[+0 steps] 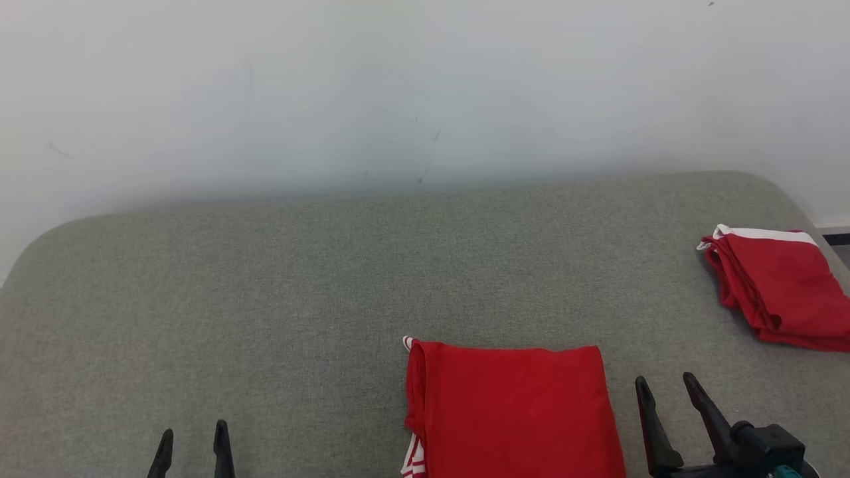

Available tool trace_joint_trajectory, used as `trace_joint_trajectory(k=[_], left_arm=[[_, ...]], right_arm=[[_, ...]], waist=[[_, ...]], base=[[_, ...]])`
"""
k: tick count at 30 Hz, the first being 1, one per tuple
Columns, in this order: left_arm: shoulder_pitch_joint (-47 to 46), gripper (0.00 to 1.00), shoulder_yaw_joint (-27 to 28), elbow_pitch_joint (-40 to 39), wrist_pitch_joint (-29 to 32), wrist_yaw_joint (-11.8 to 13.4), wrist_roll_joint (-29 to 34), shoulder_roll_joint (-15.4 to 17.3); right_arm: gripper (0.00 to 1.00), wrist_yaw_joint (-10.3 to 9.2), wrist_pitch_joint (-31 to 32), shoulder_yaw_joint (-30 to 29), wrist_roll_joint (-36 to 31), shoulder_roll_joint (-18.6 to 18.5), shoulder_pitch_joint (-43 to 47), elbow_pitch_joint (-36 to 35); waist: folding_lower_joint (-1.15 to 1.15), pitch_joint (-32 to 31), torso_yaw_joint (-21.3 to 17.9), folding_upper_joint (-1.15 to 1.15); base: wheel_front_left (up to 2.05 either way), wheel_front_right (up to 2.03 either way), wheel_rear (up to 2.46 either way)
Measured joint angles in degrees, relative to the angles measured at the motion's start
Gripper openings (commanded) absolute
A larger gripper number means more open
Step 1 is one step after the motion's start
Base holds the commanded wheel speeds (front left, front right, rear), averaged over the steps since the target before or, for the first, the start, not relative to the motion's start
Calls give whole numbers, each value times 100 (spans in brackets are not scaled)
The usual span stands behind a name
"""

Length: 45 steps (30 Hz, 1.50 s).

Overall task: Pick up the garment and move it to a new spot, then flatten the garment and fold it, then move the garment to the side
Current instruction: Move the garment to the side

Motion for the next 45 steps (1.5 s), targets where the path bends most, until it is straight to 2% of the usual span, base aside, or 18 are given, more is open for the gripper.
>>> trace_joint_trajectory(k=[3,6,11,13,18,26,31,38,39,40,41,45], left_arm=[[2,100,-7,-2,0,1,-18,0],[13,100,-21,-12,0,8,-30,0],[38,100,-51,-45,0,34,-82,1],[40,100,-109,-73,0,49,-116,0],[9,100,-260,-112,0,52,-175,-1],[-109,100,-379,-169,0,52,-191,-1],[-215,100,-394,-192,0,47,-212,-1],[-332,100,-454,-210,0,43,-235,-1],[-347,100,-459,-215,0,44,-242,-1],[-358,100,-468,-224,0,45,-247,-1],[-361,100,-471,-232,0,48,-249,-1],[-371,100,-499,-294,0,59,-323,-1]], right_arm=[[100,0,22,0,147,24,-21,68],[100,0,366,12,301,40,-108,152],[100,-1,1645,-158,425,49,-289,314],[100,-1,2402,-255,391,104,-446,258],[100,-1,3411,-458,375,152,-567,181],[100,-1,4308,-726,257,203,-755,129],[100,-1,4558,-826,225,265,-857,232],[100,-1,5243,-920,18,271,-1024,457],[85,-1,5328,-906,-12,260,-1046,450],[36,-1,5398,-886,-20,233,-1066,433],[0,-1,5431,-840,-24,197,-1084,402],[0,0,5545,-587,-30,9,-1226,285]], waist=[[0,-3,-3,0],[0,9,-8,0],[0,56,-3,0],[0,104,23,0],[0,208,137,0],[0,474,405,0],[0,623,554,0],[0,811,794,0],[0,827,819,0],[0,841,839,-1],[0,856,852,0],[0,907,867,0]], base=[[0,0,0],[0,0,0],[0,0,0],[0,0,0],[0,0,0],[0,0,0],[0,0,0],[0,0,0],[0,0,0],[0,0,0],[0,0,0],[0,0,0]])
